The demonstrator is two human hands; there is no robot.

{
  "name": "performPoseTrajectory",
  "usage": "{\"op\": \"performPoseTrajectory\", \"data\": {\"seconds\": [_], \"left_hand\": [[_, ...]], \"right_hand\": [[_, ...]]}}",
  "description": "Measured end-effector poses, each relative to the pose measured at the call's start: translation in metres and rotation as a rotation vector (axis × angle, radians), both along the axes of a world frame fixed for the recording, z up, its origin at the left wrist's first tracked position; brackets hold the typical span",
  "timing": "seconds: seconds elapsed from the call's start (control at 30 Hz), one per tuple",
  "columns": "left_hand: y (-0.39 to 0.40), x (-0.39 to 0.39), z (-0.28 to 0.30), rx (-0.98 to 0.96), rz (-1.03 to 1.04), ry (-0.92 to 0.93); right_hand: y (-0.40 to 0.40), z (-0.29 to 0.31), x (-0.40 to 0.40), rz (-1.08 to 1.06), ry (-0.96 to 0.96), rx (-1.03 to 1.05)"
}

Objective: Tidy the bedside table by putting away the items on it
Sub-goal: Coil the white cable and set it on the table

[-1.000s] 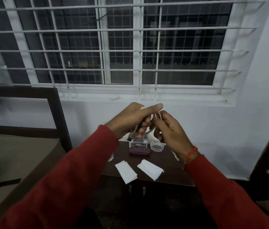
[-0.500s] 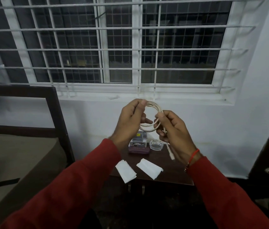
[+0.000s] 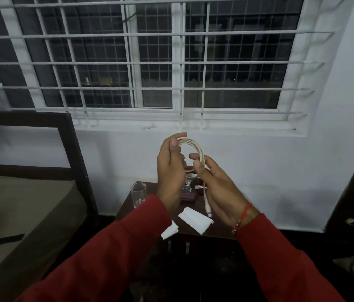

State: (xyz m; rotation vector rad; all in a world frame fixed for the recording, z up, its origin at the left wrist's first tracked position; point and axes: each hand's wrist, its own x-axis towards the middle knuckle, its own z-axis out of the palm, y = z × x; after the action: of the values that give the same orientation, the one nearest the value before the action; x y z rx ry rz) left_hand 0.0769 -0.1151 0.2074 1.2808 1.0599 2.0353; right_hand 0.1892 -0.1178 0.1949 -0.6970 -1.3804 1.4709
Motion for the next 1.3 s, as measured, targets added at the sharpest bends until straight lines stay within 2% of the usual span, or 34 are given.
{"op": "performPoseTrajectory", "data": {"seconds": [0.1, 0.17, 0.23, 0.33, 0.4, 0.47, 0.57, 0.73, 0.87, 0.97, 1.13, 1.3], "left_hand": [[-0.002, 0.010, -0.010, -0.034, -0.010, -0.055], [-0.004, 0.010, -0.014, -0.074, -0.066, -0.018], [-0.004, -0.003, -0.013, -0.075, -0.080, 0.151], [-0.002, -0.030, -0.007, -0.147, -0.185, 0.516], [-0.005, -0.040, -0.002, -0.277, -0.301, 0.593], [-0.008, -0.043, 0.003, -0.349, -0.374, 0.509], [-0.008, -0.048, 0.012, -0.343, -0.369, 0.335], [-0.007, -0.049, 0.006, -0.291, -0.266, 0.252], [-0.006, -0.050, 0.003, -0.262, -0.180, 0.161], [-0.010, -0.046, 0.001, -0.249, -0.265, 0.100], [-0.015, -0.040, -0.003, -0.258, -0.426, 0.061], [-0.015, -0.036, -0.005, -0.274, -0.469, 0.016]], "right_hand": [[-0.004, -0.009, -0.014, -0.122, 0.160, -0.069], [-0.002, -0.009, -0.015, -0.206, 0.199, -0.044], [0.002, -0.006, -0.008, -0.279, 0.160, 0.043], [0.011, -0.001, 0.011, -0.367, 0.002, 0.183], [0.015, 0.000, 0.019, -0.358, -0.084, 0.223], [0.016, -0.002, 0.023, -0.272, -0.074, 0.214], [0.016, -0.003, 0.027, -0.181, 0.000, 0.170], [0.019, -0.012, 0.030, -0.359, -0.137, 0.213], [0.014, -0.021, 0.030, -0.344, -0.014, 0.210], [0.013, -0.026, 0.029, -0.389, 0.003, 0.210], [0.020, -0.029, 0.033, -0.581, -0.029, 0.155], [0.018, -0.031, 0.035, -0.465, -0.066, 0.163]]}}
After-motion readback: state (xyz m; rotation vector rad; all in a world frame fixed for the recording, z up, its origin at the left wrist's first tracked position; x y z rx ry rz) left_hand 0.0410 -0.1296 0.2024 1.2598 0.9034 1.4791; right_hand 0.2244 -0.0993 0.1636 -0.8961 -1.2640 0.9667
